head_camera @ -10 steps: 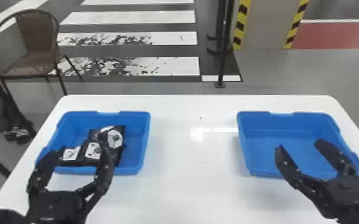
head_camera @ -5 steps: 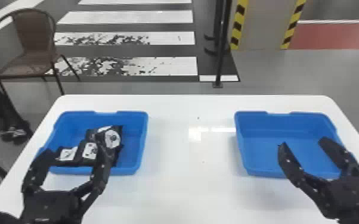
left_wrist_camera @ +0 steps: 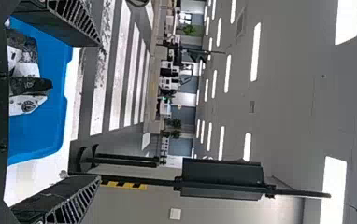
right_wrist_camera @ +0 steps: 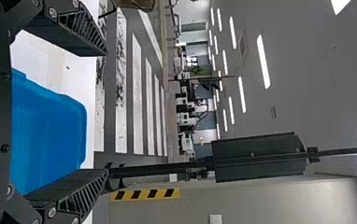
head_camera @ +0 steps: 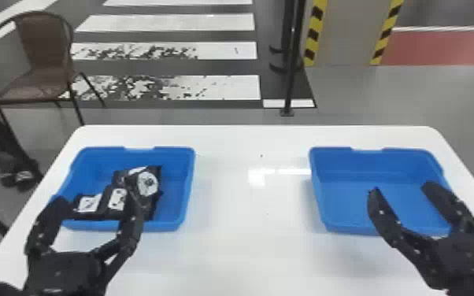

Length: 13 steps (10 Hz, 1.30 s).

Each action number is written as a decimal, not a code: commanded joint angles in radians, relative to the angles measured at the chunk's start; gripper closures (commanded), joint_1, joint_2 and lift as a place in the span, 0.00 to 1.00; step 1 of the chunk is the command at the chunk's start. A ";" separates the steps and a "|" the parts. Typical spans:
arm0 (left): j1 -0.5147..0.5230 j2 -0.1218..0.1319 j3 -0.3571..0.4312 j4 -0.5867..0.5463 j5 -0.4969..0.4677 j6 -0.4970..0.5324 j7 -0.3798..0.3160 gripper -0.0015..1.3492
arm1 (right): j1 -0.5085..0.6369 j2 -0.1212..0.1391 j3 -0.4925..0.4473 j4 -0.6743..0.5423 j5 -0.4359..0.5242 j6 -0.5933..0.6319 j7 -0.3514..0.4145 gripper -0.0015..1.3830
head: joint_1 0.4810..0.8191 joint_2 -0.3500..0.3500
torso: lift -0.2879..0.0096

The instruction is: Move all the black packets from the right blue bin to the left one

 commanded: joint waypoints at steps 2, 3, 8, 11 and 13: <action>0.000 0.000 0.002 0.000 0.006 -0.007 0.000 0.00 | 0.000 0.000 0.002 -0.004 -0.002 -0.016 -0.003 0.10 | 0.63 0.55 | 0.50; 0.000 0.000 0.006 0.000 0.006 -0.007 0.000 0.00 | 0.000 0.000 0.002 -0.007 -0.002 -0.016 -0.006 0.10 | 0.63 0.55 | 0.50; 0.000 -0.002 0.010 0.000 0.008 -0.012 0.000 0.00 | -0.002 -0.008 0.024 -0.034 -0.008 -0.016 -0.014 0.10 | 0.63 0.56 | 0.50; 0.000 0.000 0.004 0.000 0.016 -0.019 -0.002 0.00 | -0.007 -0.009 0.026 -0.024 -0.012 -0.016 -0.019 0.10 | 0.63 0.58 | 0.50; -0.003 0.001 0.002 0.000 0.020 -0.014 -0.003 0.01 | -0.007 -0.011 0.026 -0.017 -0.018 -0.018 -0.020 0.10 | 0.63 0.58 | 0.50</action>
